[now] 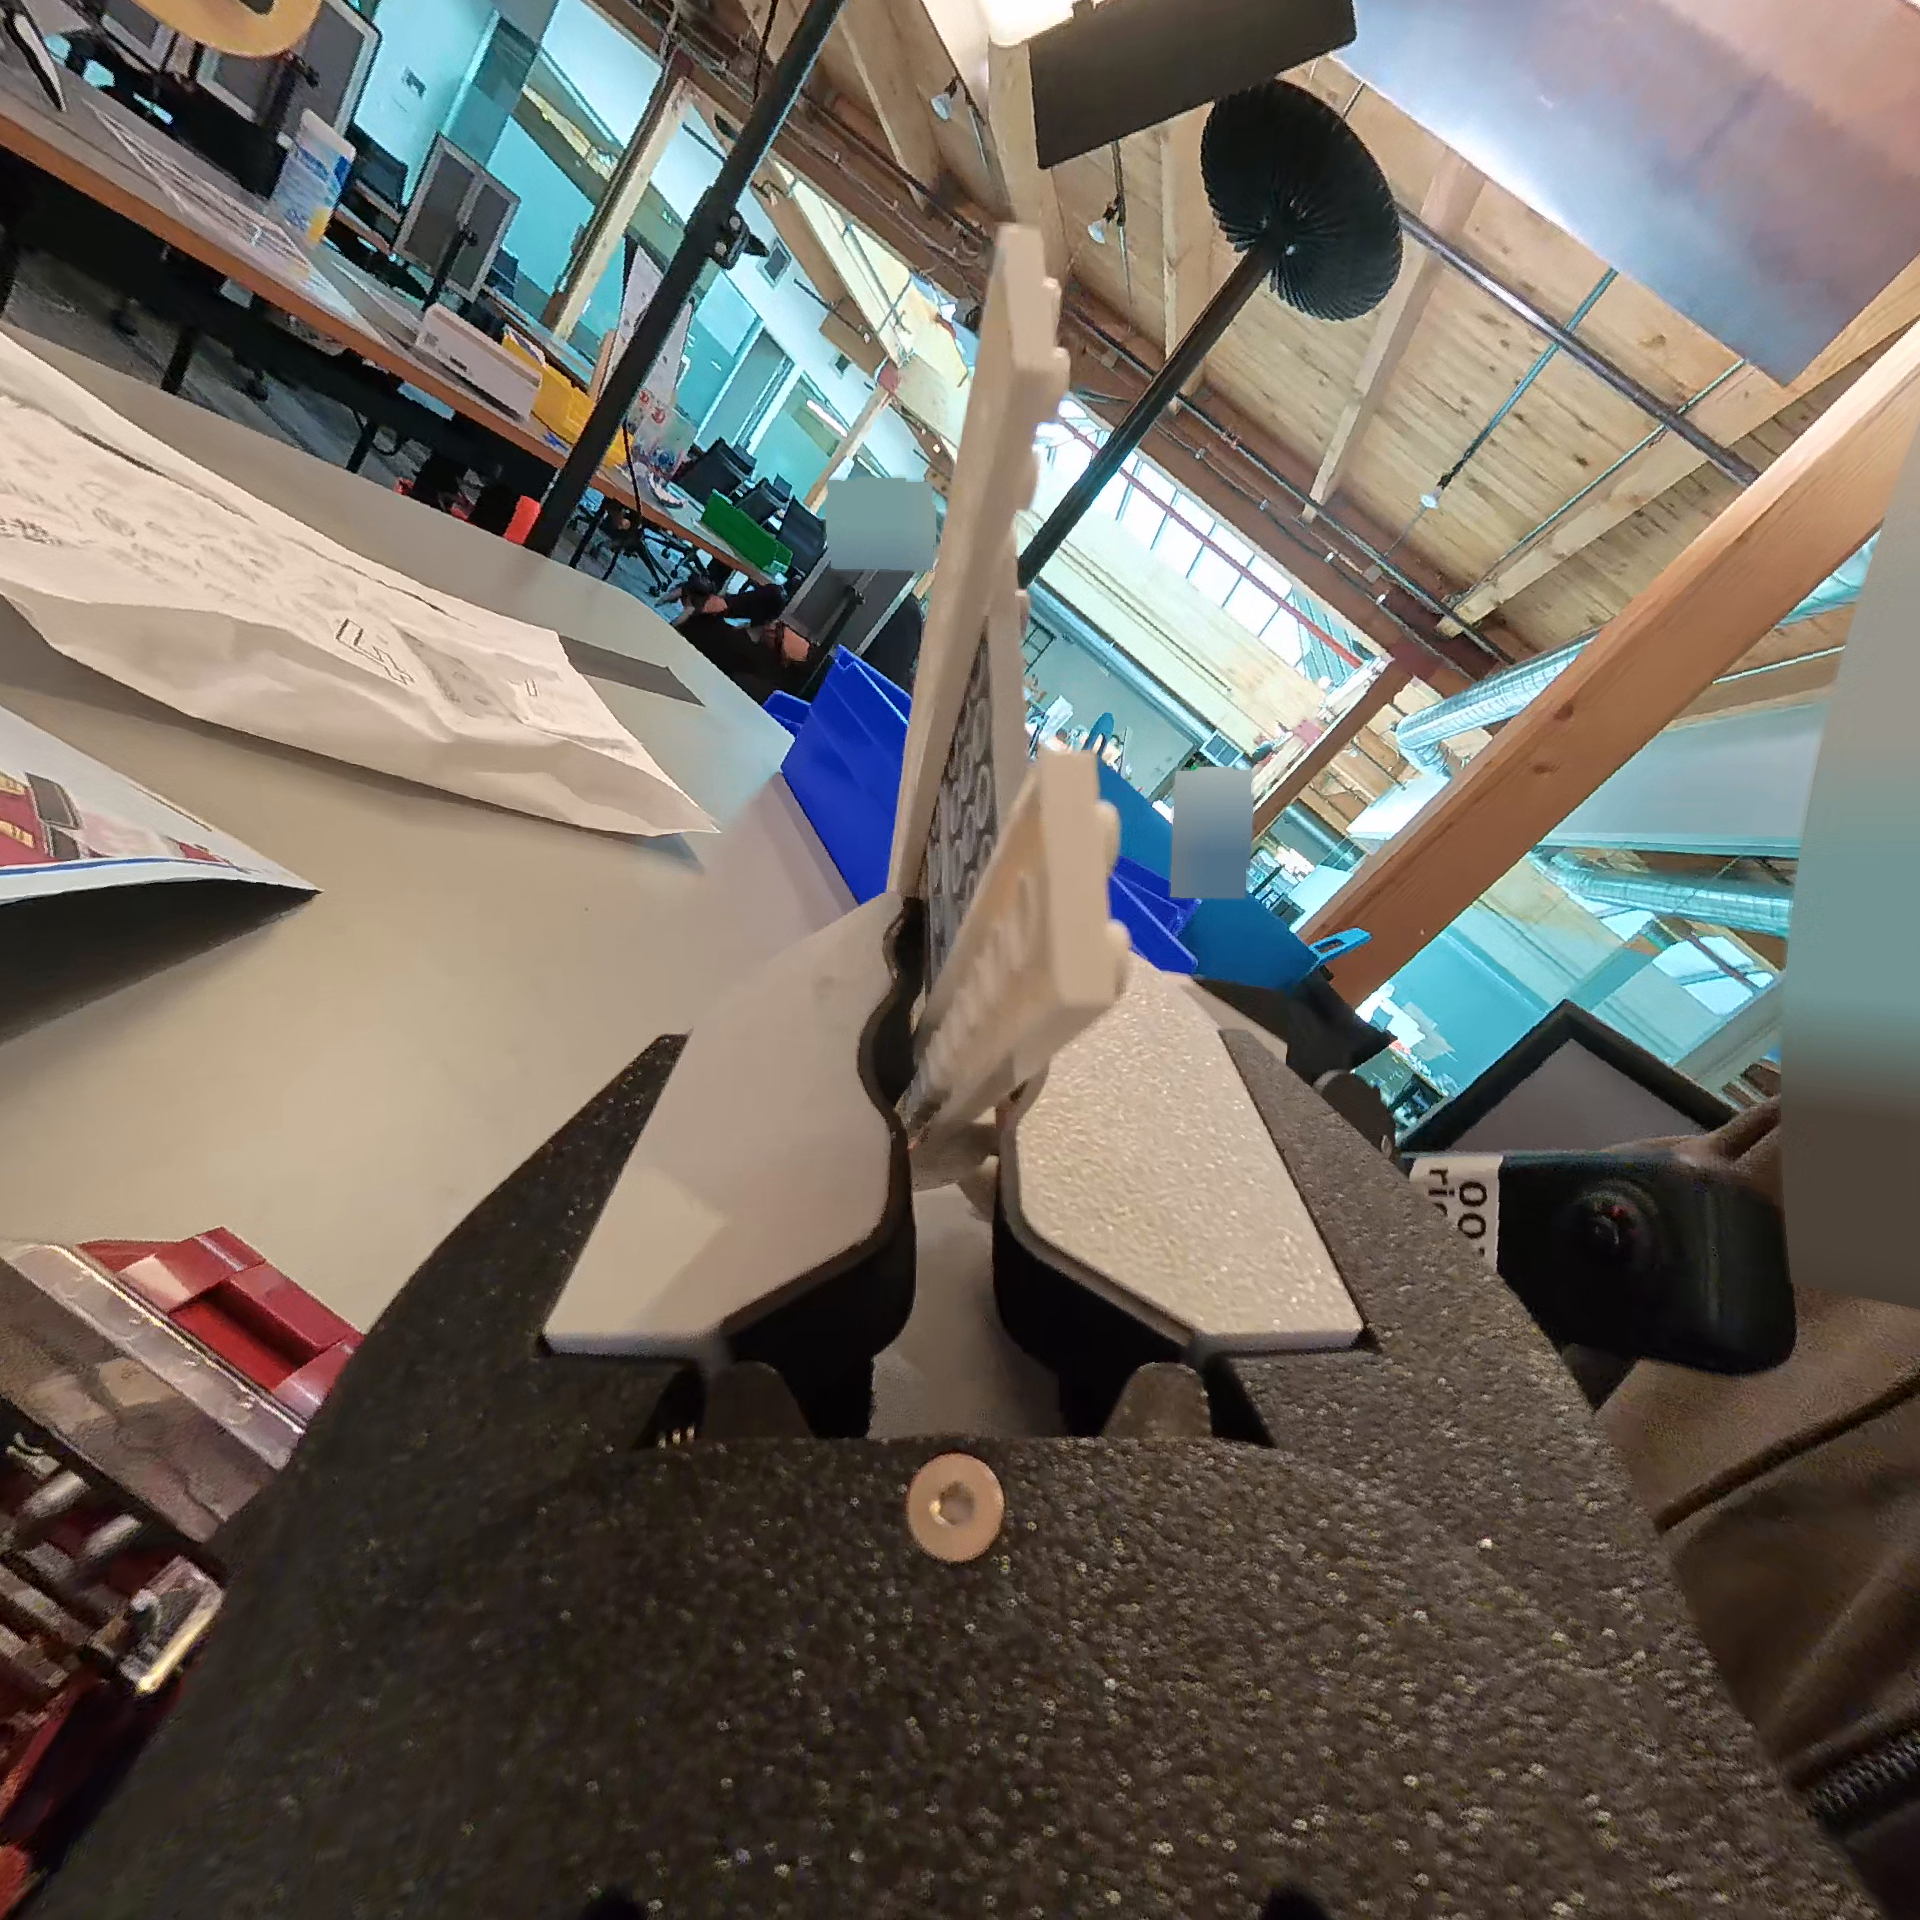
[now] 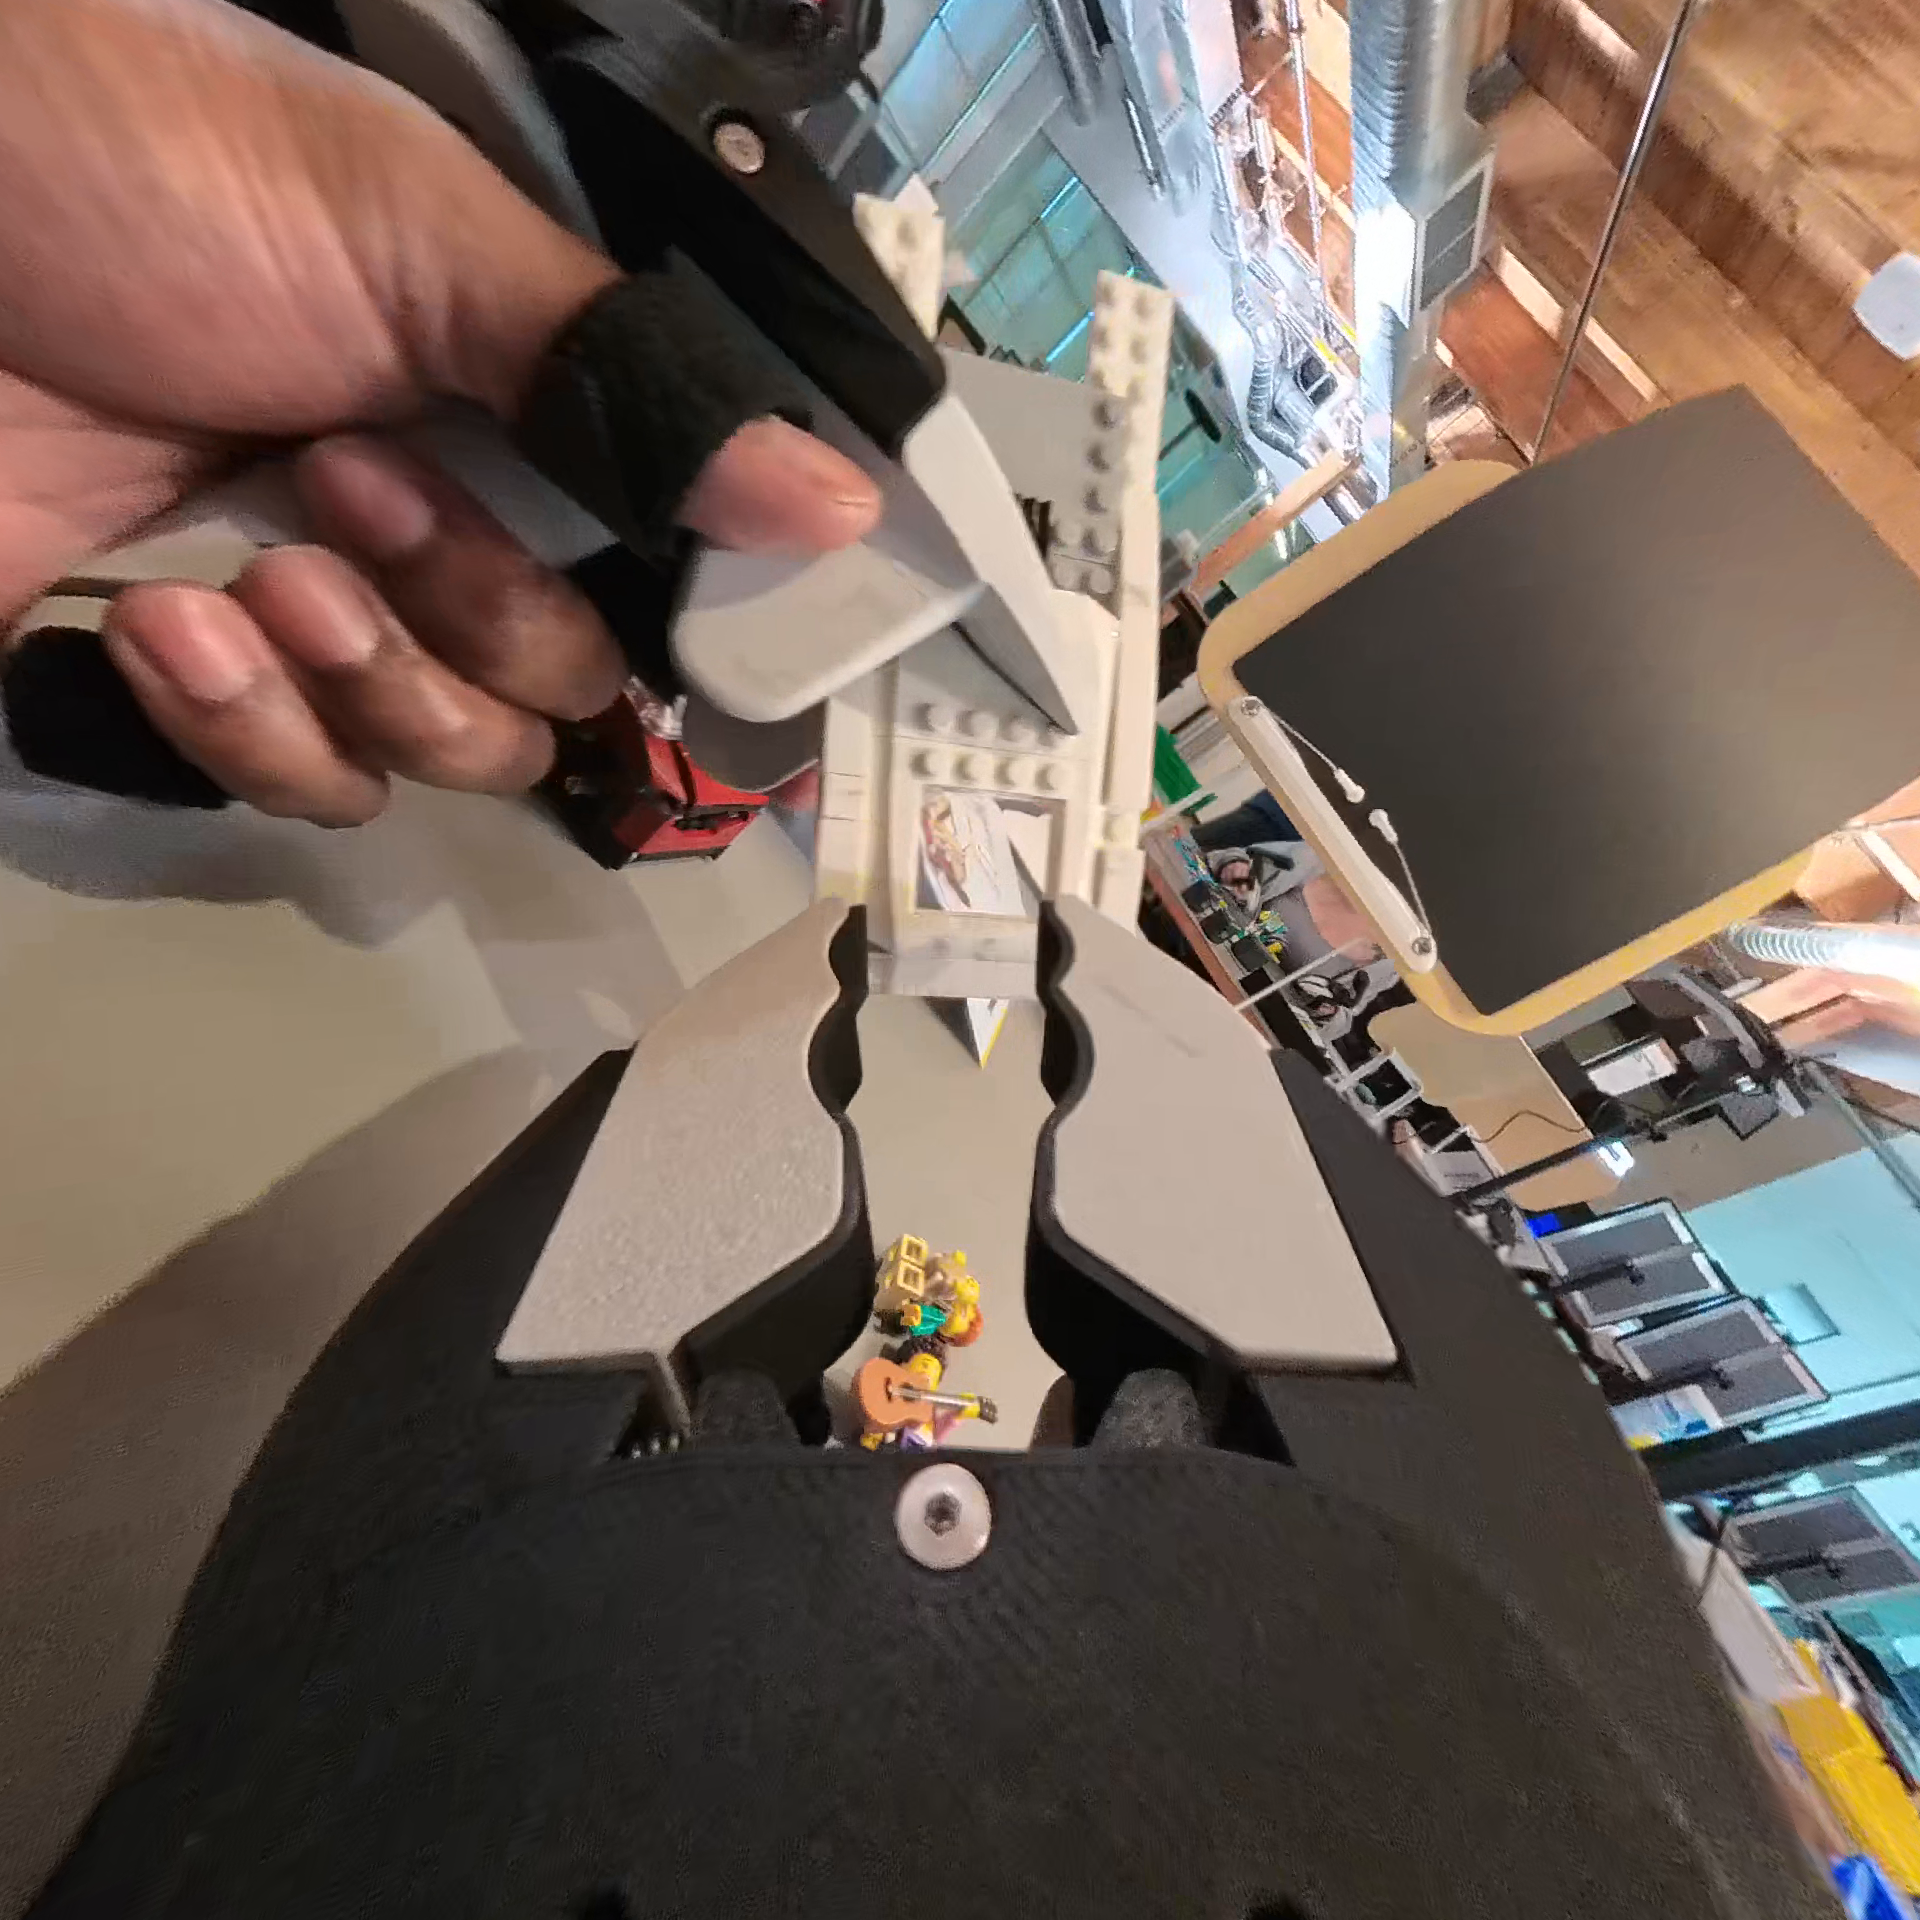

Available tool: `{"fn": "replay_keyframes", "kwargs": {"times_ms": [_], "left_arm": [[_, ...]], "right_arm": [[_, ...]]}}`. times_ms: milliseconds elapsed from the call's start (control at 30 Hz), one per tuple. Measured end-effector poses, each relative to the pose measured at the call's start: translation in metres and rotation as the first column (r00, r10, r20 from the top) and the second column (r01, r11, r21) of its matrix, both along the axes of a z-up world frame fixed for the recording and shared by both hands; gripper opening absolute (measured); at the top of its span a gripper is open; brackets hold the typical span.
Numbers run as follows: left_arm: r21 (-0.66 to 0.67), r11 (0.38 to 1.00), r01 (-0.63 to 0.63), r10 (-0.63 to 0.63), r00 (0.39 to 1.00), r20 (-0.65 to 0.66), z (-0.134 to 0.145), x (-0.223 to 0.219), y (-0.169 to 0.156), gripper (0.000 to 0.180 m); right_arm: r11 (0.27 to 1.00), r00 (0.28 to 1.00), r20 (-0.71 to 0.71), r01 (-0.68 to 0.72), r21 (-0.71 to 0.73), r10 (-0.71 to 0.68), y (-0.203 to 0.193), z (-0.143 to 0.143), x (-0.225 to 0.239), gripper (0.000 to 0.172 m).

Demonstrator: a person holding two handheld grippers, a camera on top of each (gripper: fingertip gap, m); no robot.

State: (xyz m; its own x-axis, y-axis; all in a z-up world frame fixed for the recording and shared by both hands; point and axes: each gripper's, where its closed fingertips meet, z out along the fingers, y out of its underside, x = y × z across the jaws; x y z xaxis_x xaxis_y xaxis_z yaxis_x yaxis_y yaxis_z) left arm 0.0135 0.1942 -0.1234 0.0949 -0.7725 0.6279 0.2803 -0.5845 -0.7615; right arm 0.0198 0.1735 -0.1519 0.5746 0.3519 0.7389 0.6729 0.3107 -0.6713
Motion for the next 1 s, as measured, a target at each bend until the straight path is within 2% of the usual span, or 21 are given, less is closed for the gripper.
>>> {"fn": "replay_keyframes", "kwargs": {"times_ms": [133, 233, 367, 533, 667, 1000], "left_arm": [[0.07, 0.997, 0.013, -0.005, 0.994, -0.11, -0.007, 0.005, -0.002, 0.011], [0.199, 0.98, 0.007, 0.039, 0.974, -0.224, -0.011, 0.008, -0.005, 0.011], [0.422, 0.906, 0.029, 0.129, 0.931, -0.342, -0.014, 0.014, -0.013, 0.011], [0.557, 0.823, 0.107, 0.144, 0.911, -0.387, -0.018, 0.022, -0.026, 0.011], [0.618, 0.775, 0.133, 0.178, 0.892, -0.416, -0.022, 0.025, -0.03, 0.011], [0.609, 0.771, 0.188, 0.14, 0.882, -0.45, -0.032, 0.031, -0.039, 0.011]], "right_arm": [[0.998, 0.992, -0.116, -0.055, -0.022, 0.052, -0.001, 0.013, 0.008, 0.035], [0.996, 0.978, -0.194, -0.082, -0.036, 0.074, 0.0, 0.024, 0.016, 0.035], [0.992, 0.96, -0.26, -0.119, -0.044, 0.104, -0.003, 0.038, 0.02, 0.03], [0.987, 0.959, -0.238, -0.162, -0.012, 0.155, -0.013, 0.047, 0.017, 0.026], [0.985, 0.952, -0.254, -0.174, -0.001, 0.168, -0.018, 0.055, 0.019, 0.023], [0.98, 0.965, -0.208, -0.182, -0.079, 0.162, -0.015, 0.04, 0.015, 0.02]]}}
